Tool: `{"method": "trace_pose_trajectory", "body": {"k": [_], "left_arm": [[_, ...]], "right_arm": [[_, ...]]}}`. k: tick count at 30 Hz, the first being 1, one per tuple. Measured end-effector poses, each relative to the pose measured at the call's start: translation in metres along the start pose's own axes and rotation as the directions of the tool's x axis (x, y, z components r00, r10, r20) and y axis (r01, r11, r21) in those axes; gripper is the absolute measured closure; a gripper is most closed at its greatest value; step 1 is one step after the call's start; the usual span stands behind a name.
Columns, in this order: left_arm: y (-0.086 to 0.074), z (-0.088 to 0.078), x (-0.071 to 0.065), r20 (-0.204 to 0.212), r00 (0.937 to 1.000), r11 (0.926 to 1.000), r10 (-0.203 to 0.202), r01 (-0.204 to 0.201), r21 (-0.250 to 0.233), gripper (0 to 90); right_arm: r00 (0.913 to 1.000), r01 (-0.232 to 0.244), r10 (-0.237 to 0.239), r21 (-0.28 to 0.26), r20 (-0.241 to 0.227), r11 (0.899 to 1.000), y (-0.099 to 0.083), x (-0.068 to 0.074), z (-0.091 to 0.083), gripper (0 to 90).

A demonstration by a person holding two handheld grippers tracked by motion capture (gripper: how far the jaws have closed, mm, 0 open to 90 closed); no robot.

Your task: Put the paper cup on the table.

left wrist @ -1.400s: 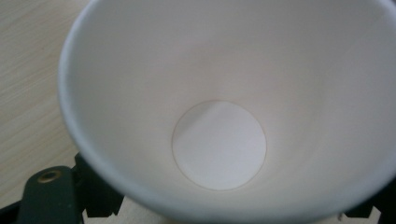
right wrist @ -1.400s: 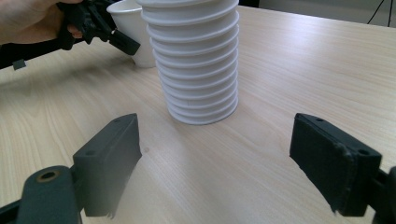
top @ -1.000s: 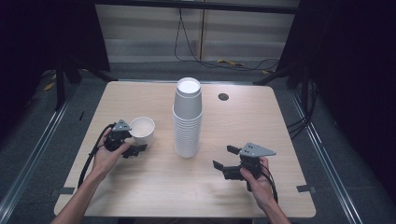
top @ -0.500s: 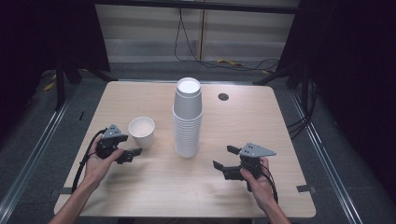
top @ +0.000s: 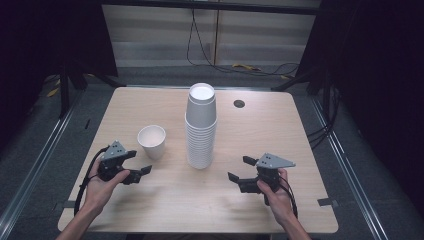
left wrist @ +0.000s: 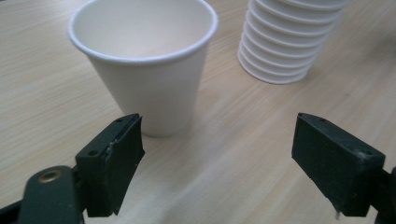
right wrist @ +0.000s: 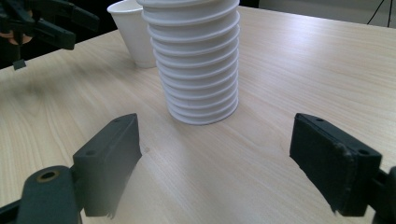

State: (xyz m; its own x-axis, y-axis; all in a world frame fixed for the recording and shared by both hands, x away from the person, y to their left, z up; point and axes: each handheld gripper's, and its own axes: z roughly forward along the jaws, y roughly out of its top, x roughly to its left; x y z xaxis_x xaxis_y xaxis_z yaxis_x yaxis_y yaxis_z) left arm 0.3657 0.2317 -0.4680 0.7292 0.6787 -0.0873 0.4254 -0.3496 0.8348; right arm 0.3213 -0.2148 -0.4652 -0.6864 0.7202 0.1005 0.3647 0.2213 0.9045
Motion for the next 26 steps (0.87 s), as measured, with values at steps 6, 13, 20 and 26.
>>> {"method": "trace_pose_trajectory", "body": {"k": [6, 13, 20, 26], "left_arm": [[-0.003, -0.001, -0.017, 0.05, 0.9988, 0.9997, -0.001, 0.002, -0.026, 16.3], [-0.005, 0.007, -0.038, 0.09, 0.9952, 0.998, 0.038, -0.033, -0.055, 16.6], [-0.006, 0.017, -0.049, 0.075, 0.9968, 0.9973, 0.03, -0.024, -0.069, 16.1], [-0.013, 0.032, -0.052, 0.094, 0.995, 0.9981, 0.033, -0.028, -0.054, 16.1]], "right_arm": [[1.0, 0.0, 0.0, 0.001, -0.003, 1.0, 0.0, 0.001, 0.0, 16.0], [0.9999, -0.002, 0.002, 0.005, -0.011, 1.0, -0.001, 0.002, 0.001, 16.0], [0.9999, -0.002, 0.003, 0.008, -0.011, 1.0, -0.001, 0.001, 0.001, 15.6], [0.9999, 0.012, -0.011, 0.03, -0.012, 0.999, -0.002, 0.002, 0.004, 15.1]]}}
